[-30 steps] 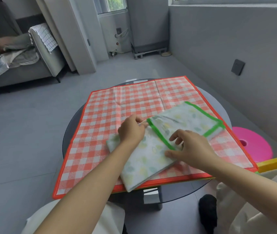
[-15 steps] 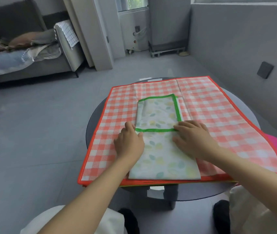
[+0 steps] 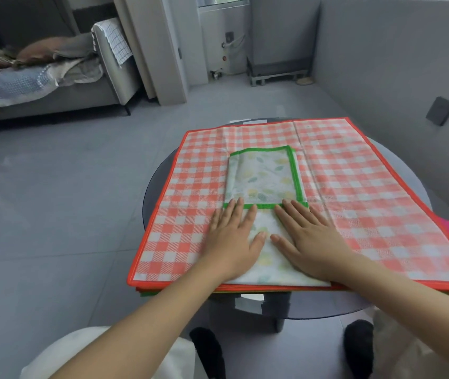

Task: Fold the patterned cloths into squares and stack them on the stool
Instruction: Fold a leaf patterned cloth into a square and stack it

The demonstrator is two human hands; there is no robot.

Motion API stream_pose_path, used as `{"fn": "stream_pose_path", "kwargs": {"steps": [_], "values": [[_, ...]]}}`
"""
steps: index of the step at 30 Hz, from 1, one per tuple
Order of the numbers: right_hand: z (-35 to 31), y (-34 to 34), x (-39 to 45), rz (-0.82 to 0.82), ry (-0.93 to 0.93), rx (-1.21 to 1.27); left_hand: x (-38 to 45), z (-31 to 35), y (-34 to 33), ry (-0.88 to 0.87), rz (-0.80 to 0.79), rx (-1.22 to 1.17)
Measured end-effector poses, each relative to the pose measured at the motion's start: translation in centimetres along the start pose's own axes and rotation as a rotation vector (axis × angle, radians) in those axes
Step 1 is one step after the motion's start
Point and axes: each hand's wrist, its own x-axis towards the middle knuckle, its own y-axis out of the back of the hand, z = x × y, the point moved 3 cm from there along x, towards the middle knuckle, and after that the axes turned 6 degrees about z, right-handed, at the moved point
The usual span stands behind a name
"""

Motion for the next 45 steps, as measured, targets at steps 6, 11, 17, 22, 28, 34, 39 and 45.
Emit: {"fn": "stream_pose_path", "kwargs": {"steps": [6,11,17,22,28,34,39,45], "values": [[0.9,-0.2,-0.1,-0.003,-0.080,0.000,-0.2,-0.6,-0.1,0.065,0.013,0.005],[2.1,0.8,-0.2,-0.009,-0.190,0.008,-0.4,-0.4,0.8,0.097,0.064,-0.009],[2.2,4.0,1.1,0.266,-0.152,0.329,1.8,0.0,3.3,0.035,0.296,-0.001],[3.6,3.7,3.0,0.241,-0.338,0.661,3.8,-0.7,3.7,0.154,0.334,-0.231],[4.4,3.1,4.1,0.254,-0.505,0.731,5.0,-2.0,3.2,0.368,0.373,-0.504],[4.8,2.7,5.2,0.291,-0.638,0.852,6.4,-3.8,2.7,0.563,0.339,-0.750],[4.9,2.5,6.0,0.269,-0.694,0.911,6.7,-4.2,2.8,0.625,0.325,-0.884],[5.6,2.2,6.5,0.219,-0.753,1.028,6.9,-4.7,2.3,0.683,0.285,-1.103]]}}
